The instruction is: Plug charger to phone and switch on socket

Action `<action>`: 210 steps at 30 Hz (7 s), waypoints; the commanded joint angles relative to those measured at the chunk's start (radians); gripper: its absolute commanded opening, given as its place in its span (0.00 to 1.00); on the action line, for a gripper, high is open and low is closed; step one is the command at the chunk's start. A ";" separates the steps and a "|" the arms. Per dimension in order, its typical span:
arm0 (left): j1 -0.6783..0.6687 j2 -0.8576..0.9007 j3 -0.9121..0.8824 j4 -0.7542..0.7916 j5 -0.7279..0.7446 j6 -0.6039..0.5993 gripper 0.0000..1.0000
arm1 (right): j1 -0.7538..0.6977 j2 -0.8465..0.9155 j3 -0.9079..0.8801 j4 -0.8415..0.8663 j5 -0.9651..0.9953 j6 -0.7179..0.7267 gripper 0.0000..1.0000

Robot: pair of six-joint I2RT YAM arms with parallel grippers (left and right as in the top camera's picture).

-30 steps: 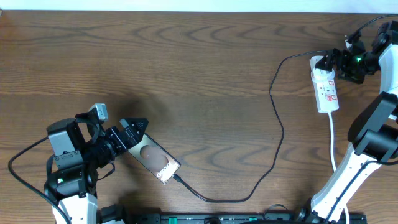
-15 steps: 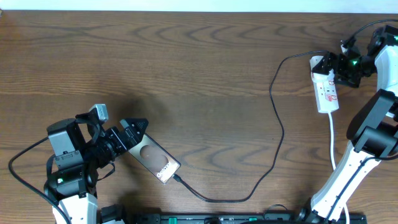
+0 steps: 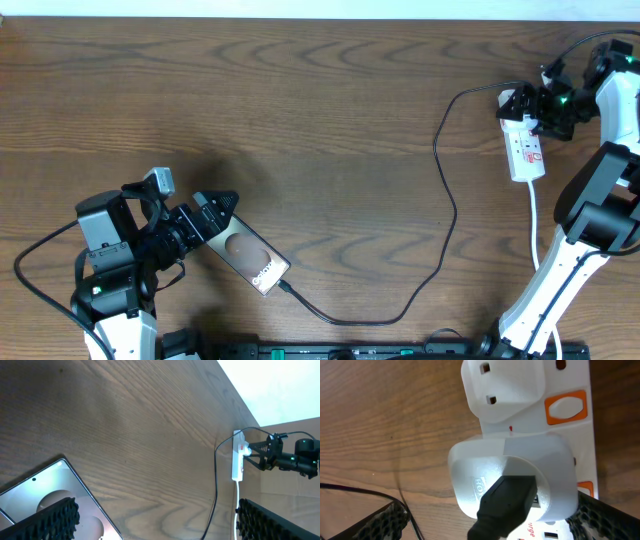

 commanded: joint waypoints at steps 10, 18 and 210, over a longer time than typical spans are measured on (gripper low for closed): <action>-0.002 -0.001 0.020 -0.002 -0.008 0.029 0.99 | 0.023 0.009 -0.090 0.016 -0.148 0.018 0.99; -0.002 -0.001 0.020 -0.002 -0.008 0.029 0.99 | 0.060 0.009 -0.104 0.013 -0.156 0.018 0.99; -0.230 -0.811 -0.644 0.563 -0.660 0.371 0.99 | 0.408 -1.868 -1.724 1.633 0.310 0.114 0.99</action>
